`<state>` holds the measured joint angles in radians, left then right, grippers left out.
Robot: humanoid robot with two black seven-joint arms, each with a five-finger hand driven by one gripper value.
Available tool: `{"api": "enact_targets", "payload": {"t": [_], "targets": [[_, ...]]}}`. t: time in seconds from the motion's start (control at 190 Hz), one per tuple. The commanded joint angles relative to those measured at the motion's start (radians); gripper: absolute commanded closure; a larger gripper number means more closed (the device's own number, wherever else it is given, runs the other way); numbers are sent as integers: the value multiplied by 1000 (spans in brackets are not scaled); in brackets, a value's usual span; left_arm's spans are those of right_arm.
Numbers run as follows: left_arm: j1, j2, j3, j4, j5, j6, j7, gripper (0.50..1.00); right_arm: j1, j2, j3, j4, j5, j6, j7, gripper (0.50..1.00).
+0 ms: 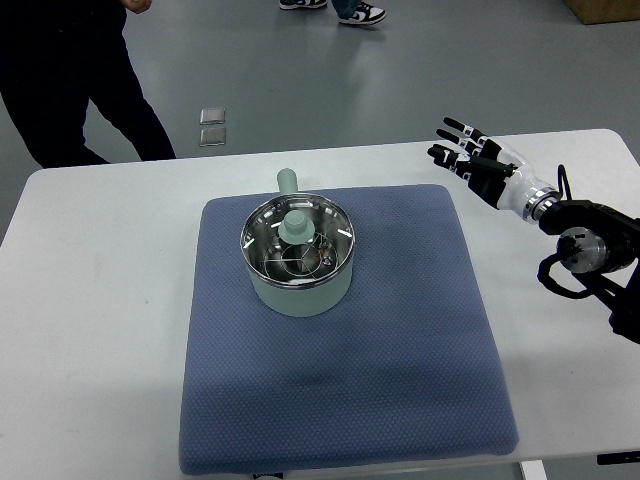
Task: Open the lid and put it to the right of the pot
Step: 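Reach the right hand over the pot toward the lid's green knob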
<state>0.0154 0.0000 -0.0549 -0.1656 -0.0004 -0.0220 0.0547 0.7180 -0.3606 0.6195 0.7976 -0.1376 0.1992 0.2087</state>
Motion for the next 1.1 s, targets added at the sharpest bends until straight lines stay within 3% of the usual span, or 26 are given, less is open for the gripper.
{"api": "enact_targets", "payload": {"t": [0.0,0.363,0.379,0.553,0.674,0.716,0.722,0.774,0.969,0.975,1.096], "targets": [[-2,0,1,-2,-1,2,1,500,0,0,2,2,0,0,2,568],[-2,0,-2,-3,-1,-1,1,500,29,0,2,15,-192,2,25,568],[-2,0,-2,-3,-1,-3,-1,500,58,2,0,17,-293,2,61,570],[-2,0,-2,-3,-1,-3,1,500,136,-1,-6,40,-628,3,144,570],[-2,0,0,-2,-1,-3,1,500,190,-1,-52,43,-947,3,253,570],[-2,0,0,-2,-1,-3,1,500,190,-1,-52,43,-947,3,253,570],[-2,0,0,-2,-1,-3,1,500,210,-3,-88,43,-1014,2,291,570],[-2,0,1,-2,-1,-3,1,500,242,-5,-135,43,-1060,2,328,570],[-2,0,3,0,-1,-1,1,500,345,-6,-299,52,-1105,0,367,570],[-2,0,3,0,-1,0,1,500,395,-2,-367,52,-1125,-6,373,570],[-2,0,3,0,-1,1,1,500,512,3,-494,52,-1159,-23,373,570]]}}
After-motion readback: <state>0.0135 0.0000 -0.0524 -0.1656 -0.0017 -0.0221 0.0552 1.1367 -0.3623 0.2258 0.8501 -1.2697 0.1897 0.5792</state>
